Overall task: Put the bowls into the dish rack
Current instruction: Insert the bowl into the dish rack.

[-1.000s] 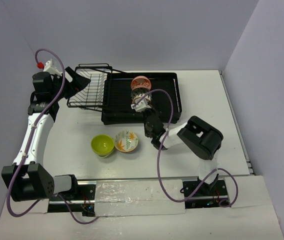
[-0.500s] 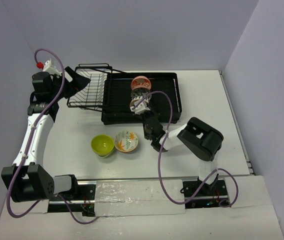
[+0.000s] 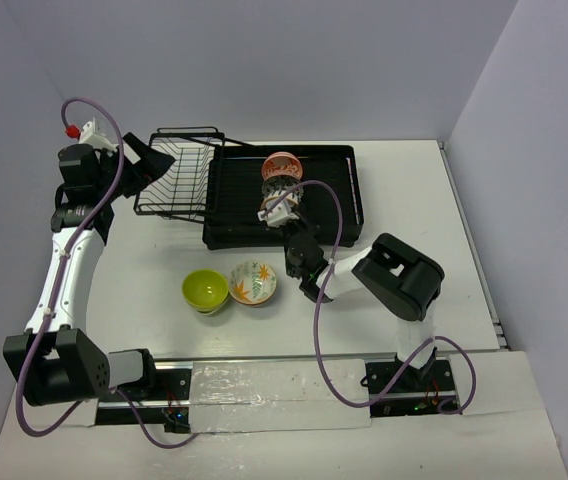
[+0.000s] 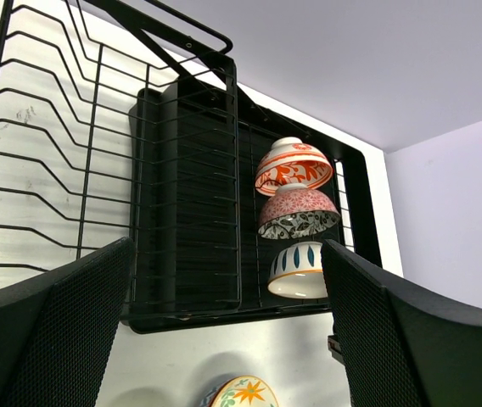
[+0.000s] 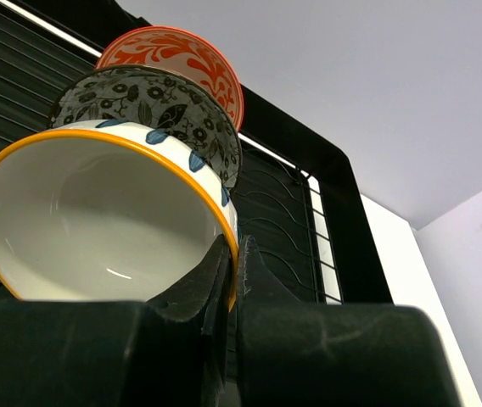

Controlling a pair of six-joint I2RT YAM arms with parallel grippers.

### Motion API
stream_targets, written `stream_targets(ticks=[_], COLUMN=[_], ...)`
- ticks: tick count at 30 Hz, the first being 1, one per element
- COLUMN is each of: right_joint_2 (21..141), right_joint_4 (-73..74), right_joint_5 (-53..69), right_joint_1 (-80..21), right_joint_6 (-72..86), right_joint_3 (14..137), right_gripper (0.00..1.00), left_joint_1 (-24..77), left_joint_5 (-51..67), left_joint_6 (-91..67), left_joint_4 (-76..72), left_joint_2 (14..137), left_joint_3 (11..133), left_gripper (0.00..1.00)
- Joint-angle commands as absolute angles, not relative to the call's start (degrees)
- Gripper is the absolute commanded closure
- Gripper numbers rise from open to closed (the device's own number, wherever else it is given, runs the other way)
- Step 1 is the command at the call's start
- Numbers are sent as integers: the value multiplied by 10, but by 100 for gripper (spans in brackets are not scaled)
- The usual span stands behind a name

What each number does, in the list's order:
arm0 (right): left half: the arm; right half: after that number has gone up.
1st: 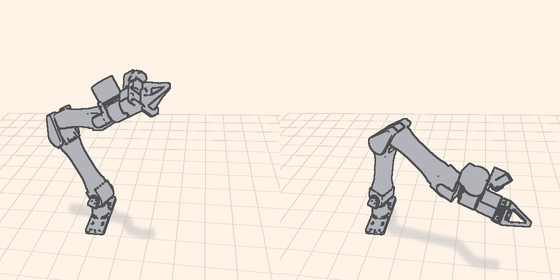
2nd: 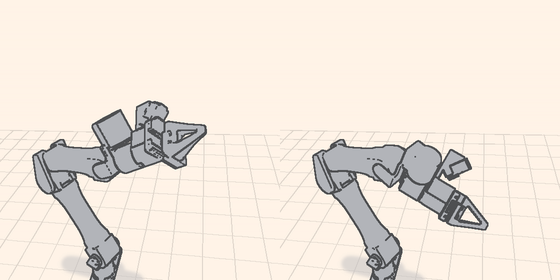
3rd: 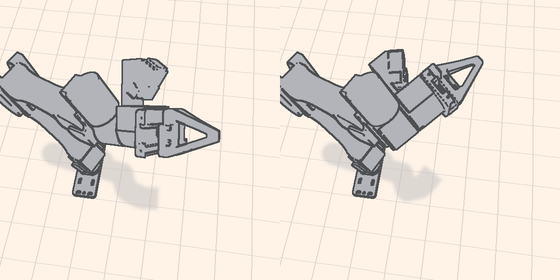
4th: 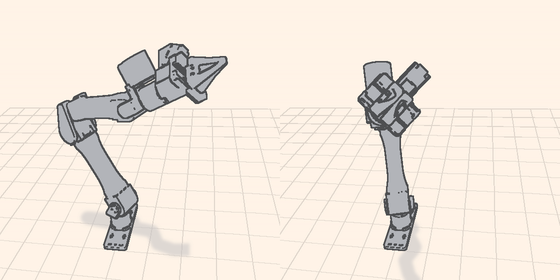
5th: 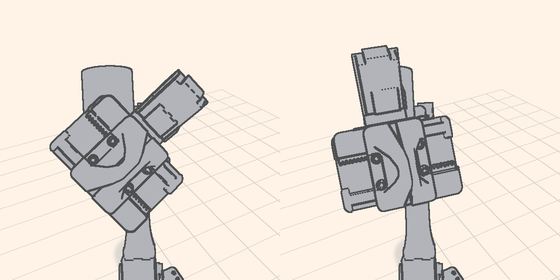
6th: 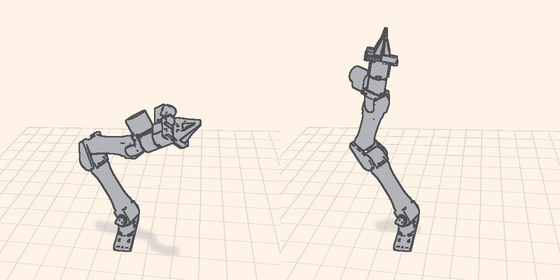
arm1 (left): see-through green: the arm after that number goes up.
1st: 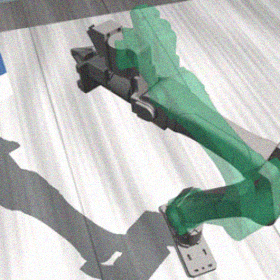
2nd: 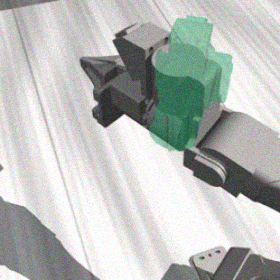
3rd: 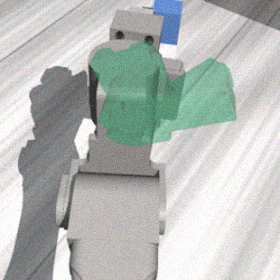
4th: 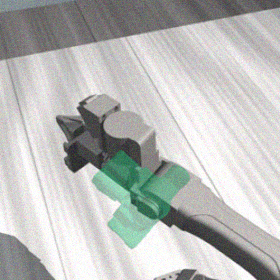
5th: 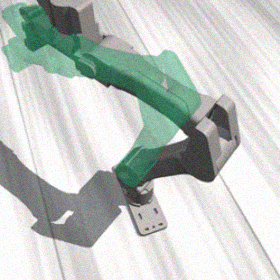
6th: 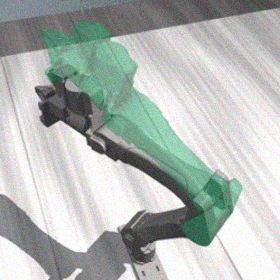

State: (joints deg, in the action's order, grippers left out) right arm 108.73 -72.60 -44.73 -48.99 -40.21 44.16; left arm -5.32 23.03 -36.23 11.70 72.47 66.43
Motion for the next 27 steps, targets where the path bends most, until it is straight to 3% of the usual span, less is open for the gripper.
stream_targets(ticks=[1,27], right_joint_2=[1082,1154], right_joint_4=[-913,-940], right_joint_5=[-466,-465], right_joint_1=[-491,-469], right_joint_6=[-396,-403], right_joint_3=[468,514], right_gripper=[100,100], left_joint_1=[-57,-60], left_joint_5=[229,248], left_joint_6=[-359,-388], left_joint_4=[108,103], left_joint_2=[703,718], left_joint_3=[672,672], left_gripper=[5,7])
